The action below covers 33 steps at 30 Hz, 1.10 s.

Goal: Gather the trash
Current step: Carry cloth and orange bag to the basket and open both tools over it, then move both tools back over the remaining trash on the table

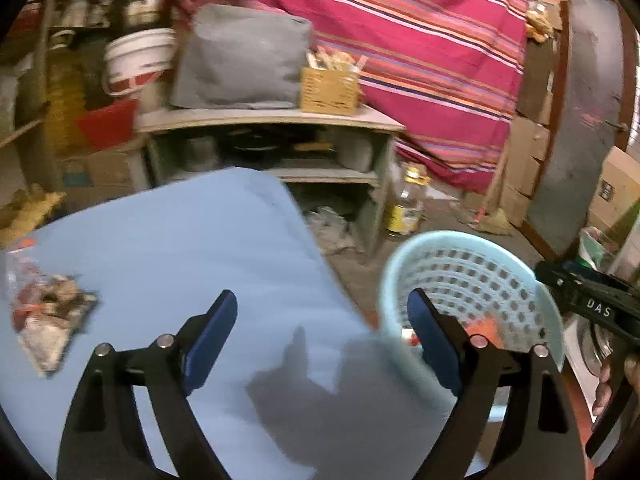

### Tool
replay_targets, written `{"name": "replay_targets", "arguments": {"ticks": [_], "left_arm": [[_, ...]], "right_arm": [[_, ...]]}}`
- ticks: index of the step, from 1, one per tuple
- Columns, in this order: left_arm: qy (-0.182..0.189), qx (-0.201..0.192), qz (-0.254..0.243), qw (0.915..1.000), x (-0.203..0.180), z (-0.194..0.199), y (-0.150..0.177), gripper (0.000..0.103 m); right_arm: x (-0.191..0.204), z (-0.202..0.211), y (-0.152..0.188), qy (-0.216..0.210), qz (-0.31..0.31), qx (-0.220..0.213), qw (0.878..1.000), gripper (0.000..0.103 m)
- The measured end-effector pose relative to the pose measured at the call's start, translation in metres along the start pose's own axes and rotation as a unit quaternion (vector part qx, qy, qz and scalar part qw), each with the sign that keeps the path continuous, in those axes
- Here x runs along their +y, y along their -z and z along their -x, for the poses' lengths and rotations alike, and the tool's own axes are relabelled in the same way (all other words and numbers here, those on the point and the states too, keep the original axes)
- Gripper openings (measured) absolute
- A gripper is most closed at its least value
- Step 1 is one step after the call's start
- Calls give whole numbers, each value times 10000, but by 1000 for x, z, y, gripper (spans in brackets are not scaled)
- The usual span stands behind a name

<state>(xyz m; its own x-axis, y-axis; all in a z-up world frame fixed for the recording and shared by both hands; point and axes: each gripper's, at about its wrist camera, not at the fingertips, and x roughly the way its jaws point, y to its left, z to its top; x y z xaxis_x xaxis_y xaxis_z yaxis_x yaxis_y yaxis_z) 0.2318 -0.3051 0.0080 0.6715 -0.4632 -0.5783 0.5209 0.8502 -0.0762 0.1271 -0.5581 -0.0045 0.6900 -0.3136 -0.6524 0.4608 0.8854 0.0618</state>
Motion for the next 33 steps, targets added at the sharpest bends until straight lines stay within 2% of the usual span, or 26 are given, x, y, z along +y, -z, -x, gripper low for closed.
{"name": "replay_targets", "arguments": {"ticks": [4,6,11,17,33], "left_arm": [[-314,-139,88,9994,37,21,-1,90],[-441,-198,172,9987,58,32,-1,90],[-747,-381,366,9958,105,61,-2,92],[-1133,-434,311,9921,148,81,7,94],[-1890,-324,781,9783,275,111,44,94]], "right_arm": [[20,5,0,219,75,-85,9997,86],[30,7,-1,294,97,-155,9994,89],[67,14,-4,143,138,-362,9991,98],[128,10,-5,-124,415,-375,9984,98],[281,-17,12,-931,1137,-201,9889,98]]}}
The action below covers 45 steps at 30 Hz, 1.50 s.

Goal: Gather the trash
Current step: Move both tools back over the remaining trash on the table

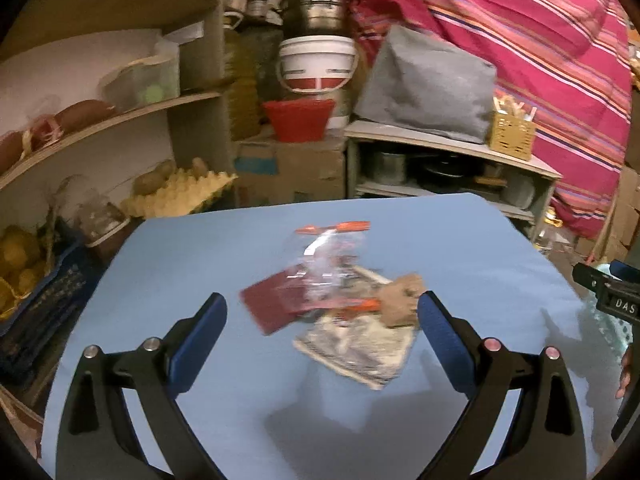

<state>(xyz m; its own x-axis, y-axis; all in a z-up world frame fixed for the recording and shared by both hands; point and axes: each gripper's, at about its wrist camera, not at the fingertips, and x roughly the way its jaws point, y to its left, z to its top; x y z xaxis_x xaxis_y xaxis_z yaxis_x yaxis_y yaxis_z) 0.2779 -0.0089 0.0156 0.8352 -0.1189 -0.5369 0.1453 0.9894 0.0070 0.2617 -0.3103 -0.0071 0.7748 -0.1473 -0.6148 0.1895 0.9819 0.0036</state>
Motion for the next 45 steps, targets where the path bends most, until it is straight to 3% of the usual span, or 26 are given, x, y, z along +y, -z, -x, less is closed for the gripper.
{"name": "replay_targets", "arguments": {"ticks": [11,21,27,45], "left_arm": [[-431,92,140,9989,51,-15,10,94],[-405,280,307,9983,73,-28,13,94],[-506,352,168,9980,77,-36,13,94],[-703,537,381,9954,99,-49,15,94]], "right_arm": [[56,-20,1,-353,268,70,9990,99],[93,-27,2,-396,729,76,9965,99],[95,-31,4,-416,660,152,9968,98],[94,-33,1,-476,470,122,9977,98]]}}
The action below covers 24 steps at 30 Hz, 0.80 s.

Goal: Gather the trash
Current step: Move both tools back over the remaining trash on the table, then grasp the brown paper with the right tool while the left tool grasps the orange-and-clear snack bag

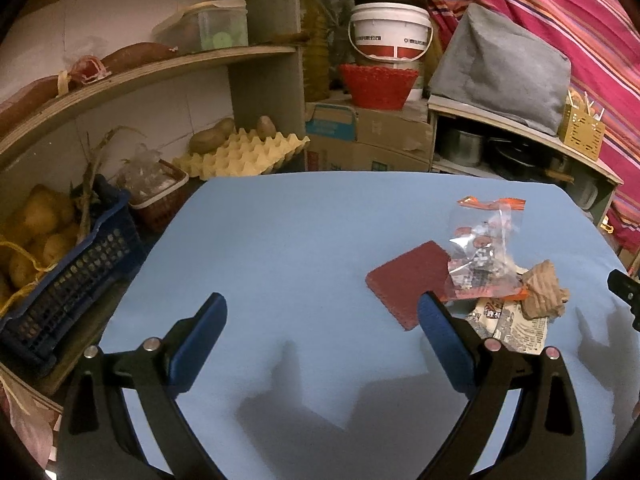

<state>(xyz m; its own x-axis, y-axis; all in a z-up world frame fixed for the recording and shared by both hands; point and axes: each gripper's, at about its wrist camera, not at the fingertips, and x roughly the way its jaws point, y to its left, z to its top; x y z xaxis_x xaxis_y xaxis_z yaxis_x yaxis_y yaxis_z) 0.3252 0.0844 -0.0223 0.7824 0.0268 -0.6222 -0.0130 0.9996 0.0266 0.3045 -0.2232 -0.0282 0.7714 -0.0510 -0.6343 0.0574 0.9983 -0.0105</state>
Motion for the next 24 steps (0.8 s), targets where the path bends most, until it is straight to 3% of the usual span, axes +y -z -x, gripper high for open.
{"name": "replay_targets", "arguments": {"ticks": [14,24], "left_arm": [[-13,19,165,9999,7,0,-1,94],[-167,35,233,9996,11,-3,-1,97]], "right_arm": [[7,0,3,-185,15,-32,9998,98],[34,-8,9,-182,342,106,9992,98]]}}
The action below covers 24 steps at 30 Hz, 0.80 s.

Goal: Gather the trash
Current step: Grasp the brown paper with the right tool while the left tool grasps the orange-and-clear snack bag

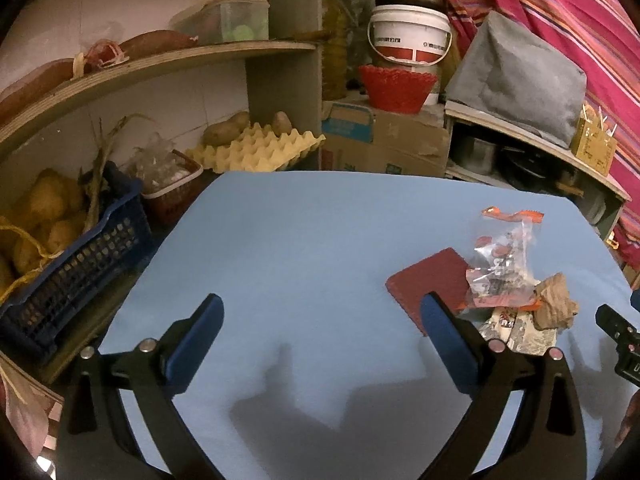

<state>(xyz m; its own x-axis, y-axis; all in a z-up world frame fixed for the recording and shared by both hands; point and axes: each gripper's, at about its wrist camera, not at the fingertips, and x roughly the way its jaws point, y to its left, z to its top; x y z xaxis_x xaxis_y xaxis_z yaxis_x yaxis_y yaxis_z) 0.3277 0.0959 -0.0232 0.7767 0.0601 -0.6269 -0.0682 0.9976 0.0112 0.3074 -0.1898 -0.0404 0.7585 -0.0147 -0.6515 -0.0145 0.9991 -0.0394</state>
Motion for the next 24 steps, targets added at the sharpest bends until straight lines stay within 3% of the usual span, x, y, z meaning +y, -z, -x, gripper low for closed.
{"name": "replay_targets", "arguments": {"ticks": [9,12,14,16,20,24], "left_arm": [[-9,38,33,10000,3,-1,2,97],[16,73,45,10000,6,-3,3,97],[3,70,30,10000,7,-3,3,97],[27,85,10,10000,7,-4,3,97],[128,136,-62,9998,4,-4,4,97],[398,195,-2,9990,-4,-1,4,97]], "right_arm": [[38,-20,-6,-236,350,153,9990,98],[49,-32,-6,-235,509,264,9981,83],[51,-41,-5,-388,508,417,9971,64],[48,-44,-5,-486,437,472,9967,53],[45,-37,-6,-460,562,357,9967,39],[30,-29,-6,-464,517,272,9972,36]]}}
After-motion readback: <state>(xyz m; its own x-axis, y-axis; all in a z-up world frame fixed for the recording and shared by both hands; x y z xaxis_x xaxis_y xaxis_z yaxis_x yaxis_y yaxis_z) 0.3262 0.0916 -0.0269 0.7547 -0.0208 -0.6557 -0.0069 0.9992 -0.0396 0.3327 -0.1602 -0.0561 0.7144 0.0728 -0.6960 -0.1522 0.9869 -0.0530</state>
